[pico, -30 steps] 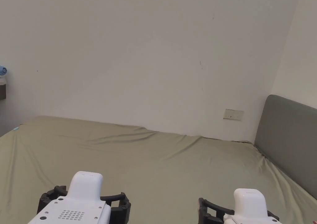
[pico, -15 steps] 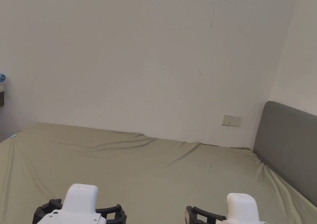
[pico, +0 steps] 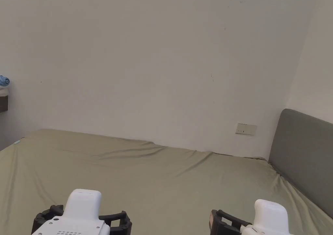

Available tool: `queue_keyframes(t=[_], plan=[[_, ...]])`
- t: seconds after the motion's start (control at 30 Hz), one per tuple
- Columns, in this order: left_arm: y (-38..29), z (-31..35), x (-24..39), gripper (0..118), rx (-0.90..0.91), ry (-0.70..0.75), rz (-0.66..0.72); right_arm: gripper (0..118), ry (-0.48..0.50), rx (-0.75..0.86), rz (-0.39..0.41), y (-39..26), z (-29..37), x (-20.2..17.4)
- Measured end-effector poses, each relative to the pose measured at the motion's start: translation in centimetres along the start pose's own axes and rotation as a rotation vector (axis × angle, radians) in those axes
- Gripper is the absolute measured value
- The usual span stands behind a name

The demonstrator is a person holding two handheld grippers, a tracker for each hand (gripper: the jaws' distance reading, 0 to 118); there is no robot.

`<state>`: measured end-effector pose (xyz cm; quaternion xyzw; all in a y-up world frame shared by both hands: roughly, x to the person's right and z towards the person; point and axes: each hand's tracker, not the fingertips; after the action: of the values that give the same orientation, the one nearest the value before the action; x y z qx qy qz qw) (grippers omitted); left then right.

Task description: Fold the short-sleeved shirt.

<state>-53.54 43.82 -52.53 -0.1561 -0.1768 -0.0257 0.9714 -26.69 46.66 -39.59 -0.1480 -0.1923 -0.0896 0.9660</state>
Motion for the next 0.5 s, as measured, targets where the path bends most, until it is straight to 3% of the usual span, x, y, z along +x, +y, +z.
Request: queue_keyframes(t=[0.17,0.27,0.5], plan=[[-0.01,0.02,0.11,117,0.012,-0.005,-0.005,99,0.05,-0.013,0.021,0.23,0.29,-0.01],[0.04,-0.02,0.2,117,0.014,-0.011,-0.012,99,0.017,0.02,0.062,0.1,0.25,-0.33],[0.07,0.19,0.61,117,0.012,-0.012,-0.023,99,-0.011,0.007,0.054,-0.19,-0.06,-0.54]])
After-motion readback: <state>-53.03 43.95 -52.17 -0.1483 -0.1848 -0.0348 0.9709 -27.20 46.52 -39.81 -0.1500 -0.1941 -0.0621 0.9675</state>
